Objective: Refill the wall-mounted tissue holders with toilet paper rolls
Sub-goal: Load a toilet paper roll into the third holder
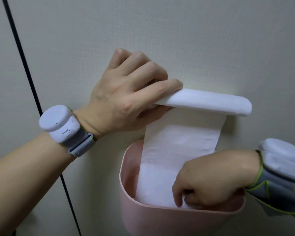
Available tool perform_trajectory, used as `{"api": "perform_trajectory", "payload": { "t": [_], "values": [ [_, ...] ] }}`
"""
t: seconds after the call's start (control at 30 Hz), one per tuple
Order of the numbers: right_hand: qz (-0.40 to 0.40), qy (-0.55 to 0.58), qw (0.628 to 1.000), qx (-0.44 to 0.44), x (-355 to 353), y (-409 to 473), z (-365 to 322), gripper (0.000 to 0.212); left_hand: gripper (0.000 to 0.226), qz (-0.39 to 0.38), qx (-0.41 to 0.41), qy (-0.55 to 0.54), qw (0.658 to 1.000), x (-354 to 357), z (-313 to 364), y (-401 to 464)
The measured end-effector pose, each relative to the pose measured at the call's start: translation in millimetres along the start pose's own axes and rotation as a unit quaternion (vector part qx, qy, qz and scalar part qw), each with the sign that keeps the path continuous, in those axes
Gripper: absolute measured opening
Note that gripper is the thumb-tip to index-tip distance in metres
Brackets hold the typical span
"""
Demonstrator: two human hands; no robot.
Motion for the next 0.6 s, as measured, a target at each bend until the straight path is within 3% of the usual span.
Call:
{"api": "perform_trajectory", "payload": {
  "t": [0.1,0.33,0.43,0.6],
  "values": [
    [0.039,0.007,0.999,-0.006,-9,-6,0,0.030,0.025,-0.009,0.002,-0.004,1.000,0,1,1],
    [0.245,0.026,0.969,-0.004,-52,-77,14,0.028,0.025,-0.065,-0.024,-0.046,0.997,1,0,5],
    [0.336,0.050,0.940,-0.027,-66,-120,12,0.031,0.024,-0.094,-0.043,-0.069,0.992,3,-1,-1],
    [0.513,0.017,0.857,-0.050,-81,-181,10,0.014,0.025,-0.129,-0.032,-0.075,0.988,5,1,-3]
  ]
}}
Point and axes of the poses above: each hand's wrist, its own y-axis towards the middle knuckle, its own x-axis out of the palm, z = x × y, the point moved 10 cm from there along y, towards the middle knuckle, and after that the axes turned 12 degrees about -z, right-handed, at the moved point
